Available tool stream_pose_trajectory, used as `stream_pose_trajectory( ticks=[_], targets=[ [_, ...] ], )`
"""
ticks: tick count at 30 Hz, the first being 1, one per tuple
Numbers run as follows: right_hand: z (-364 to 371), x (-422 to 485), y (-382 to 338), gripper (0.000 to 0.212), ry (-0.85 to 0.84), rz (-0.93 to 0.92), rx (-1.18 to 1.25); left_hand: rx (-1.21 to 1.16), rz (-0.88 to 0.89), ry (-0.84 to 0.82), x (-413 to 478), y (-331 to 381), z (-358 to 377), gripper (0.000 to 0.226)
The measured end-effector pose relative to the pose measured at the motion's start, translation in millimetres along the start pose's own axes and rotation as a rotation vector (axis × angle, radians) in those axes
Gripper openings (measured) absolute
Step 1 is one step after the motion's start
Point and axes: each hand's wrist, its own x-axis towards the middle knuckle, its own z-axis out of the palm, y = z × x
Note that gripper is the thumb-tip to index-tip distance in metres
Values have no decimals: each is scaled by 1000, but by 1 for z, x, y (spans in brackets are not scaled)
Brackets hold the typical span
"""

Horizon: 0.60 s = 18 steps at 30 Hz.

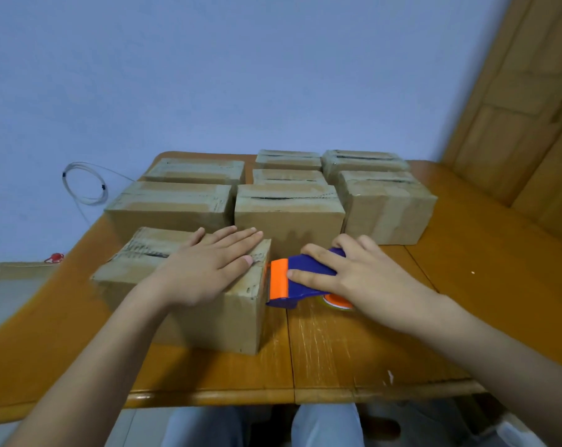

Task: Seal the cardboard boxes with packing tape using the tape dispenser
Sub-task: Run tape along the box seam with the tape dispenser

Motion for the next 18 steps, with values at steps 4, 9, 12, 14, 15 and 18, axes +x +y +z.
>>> stream_pose_trajectory(
  ticks=[4,9,12,14,15,18],
  targets=[
    [14,-8,-14,74,-126,-67,43,-15,29,6,-3,-1,-1,81],
    [3,-22,10,77,-168,171,138,-21,23,16,-2,0,-2,72],
    [-4,-29,24,93,-77,260,153,-19,18,5,-4,1,-2,69],
    [1,-39,23,90,-80,310,208,-49,26,16,-5,0,-2,66],
    [1,-43,22,88,-88,329,252,-106,31,38,-6,0,-2,62],
    [0,-48,28,83,-15,402,369,-406,18,144,-8,-1,-10,42]
  ],
)
